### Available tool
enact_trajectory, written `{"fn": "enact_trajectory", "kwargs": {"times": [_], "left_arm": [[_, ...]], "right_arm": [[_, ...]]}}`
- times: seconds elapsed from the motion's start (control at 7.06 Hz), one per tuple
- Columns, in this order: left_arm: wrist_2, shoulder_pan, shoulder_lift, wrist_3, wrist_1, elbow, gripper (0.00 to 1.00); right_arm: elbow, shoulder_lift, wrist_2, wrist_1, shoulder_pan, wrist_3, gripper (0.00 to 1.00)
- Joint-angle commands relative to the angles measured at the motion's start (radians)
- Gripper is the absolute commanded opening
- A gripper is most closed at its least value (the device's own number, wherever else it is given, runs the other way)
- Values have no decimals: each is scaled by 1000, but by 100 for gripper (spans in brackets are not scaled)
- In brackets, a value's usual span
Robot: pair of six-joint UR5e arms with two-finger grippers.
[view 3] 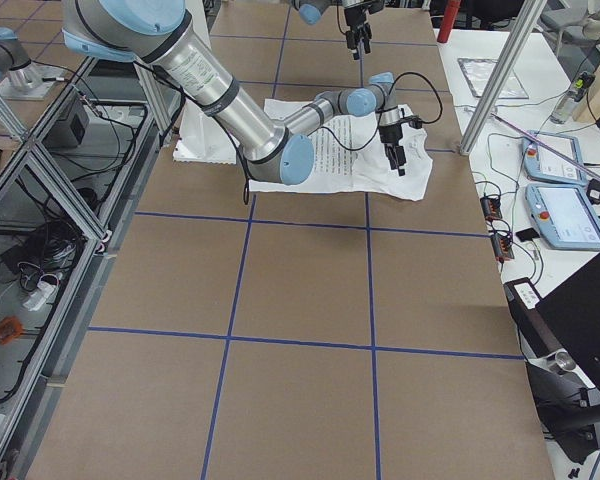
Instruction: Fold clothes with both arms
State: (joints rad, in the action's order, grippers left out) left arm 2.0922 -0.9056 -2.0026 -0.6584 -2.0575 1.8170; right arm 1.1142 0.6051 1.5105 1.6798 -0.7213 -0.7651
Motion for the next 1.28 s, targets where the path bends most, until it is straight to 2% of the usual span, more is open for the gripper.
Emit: {"fn": "enact_trajectory", "kwargs": {"times": [0.0, 0.42, 0.71, 0.85, 1.13], "left_arm": [[-4, -1, 1, -1, 0, 13, 100], [-11, -4, 4, 0, 2, 48, 100], [-37, -1, 18, 0, 2, 67, 100], [-38, -1, 18, 0, 2, 70, 100], [-40, 1, 28, 3, 2, 73, 100]], "right_arm": [[30, -4, 83, -3, 3, -105, 100], [32, -8, 119, -5, 49, -259, 100], [30, 15, 116, 14, 86, -276, 100], [35, 13, 116, 74, 92, -278, 100], [36, 30, 111, 103, 95, -269, 100]]}}
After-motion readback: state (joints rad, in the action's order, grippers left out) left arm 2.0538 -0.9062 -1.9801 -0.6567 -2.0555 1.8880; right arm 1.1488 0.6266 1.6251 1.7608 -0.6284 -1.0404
